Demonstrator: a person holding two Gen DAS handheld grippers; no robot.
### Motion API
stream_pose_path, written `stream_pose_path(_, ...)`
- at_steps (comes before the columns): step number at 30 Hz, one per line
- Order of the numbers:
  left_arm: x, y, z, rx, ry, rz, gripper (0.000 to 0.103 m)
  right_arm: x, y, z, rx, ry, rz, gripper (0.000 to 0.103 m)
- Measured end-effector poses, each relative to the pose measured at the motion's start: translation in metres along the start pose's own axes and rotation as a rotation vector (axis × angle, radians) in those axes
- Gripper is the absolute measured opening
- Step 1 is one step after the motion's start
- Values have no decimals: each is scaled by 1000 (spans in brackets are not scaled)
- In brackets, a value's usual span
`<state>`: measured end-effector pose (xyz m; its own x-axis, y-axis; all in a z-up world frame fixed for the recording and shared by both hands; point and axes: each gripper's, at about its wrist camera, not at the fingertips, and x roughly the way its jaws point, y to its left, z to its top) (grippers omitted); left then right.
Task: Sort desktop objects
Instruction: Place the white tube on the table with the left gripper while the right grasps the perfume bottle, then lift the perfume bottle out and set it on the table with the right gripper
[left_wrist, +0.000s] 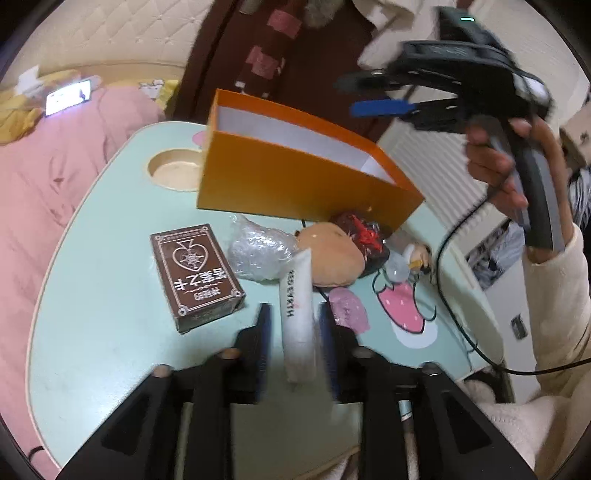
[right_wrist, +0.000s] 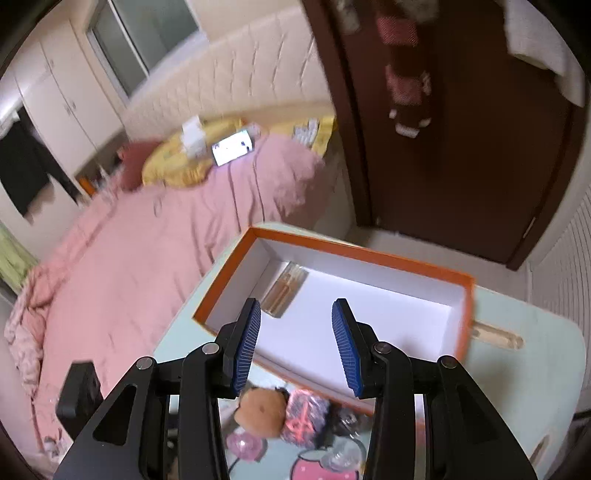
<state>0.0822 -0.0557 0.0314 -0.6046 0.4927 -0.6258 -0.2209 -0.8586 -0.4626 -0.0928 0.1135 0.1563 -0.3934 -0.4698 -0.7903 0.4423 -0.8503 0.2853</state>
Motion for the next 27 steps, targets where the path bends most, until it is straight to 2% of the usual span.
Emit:
stream_pose_path(1,-4,3,-2,-21,-25,-18,56,12,2,8,23,46,19,42)
stream_pose_path(4,-12,13,-5,-67,-91,-85,64,53,5,26,115,187,86,42)
stream_pose_path(5,-12,14,-6,-71,-103,-96,65,63,5,29,134,213,81,42)
stream_pose_path(7,-13,20,-10,-80,-131,-105,70,87,7,35,165,259,35,42)
stream_pose_path(10,-14,25,-11,-102,-144,-103,71,111,10,43,190,299,-10,42)
stream_pose_path(12,-15,28,-10,-116,-156,-108,71,126,16,47,181,329,-44,42)
stream_pose_path(15,-18,34,-9,-135,-170,-117,71,144,21,44,159,367,-147,42)
stream_pose_path(17,-20,36,-9,-141,-184,-119,71,155,25,40,125,397,-176,42)
stream_pose_path(18,-21,36,-8,-143,-192,-122,72,157,25,38,108,402,-182,41)
stream_pose_path(19,-22,37,-8,-146,-198,-123,73,153,25,36,104,387,-174,25)
stream_pose_path(21,-23,37,-8,-147,-204,-125,73,144,25,34,97,356,-156,19)
stream_pose_path(27,-20,38,-7,-144,-204,-116,75,118,24,26,76,264,-104,19)
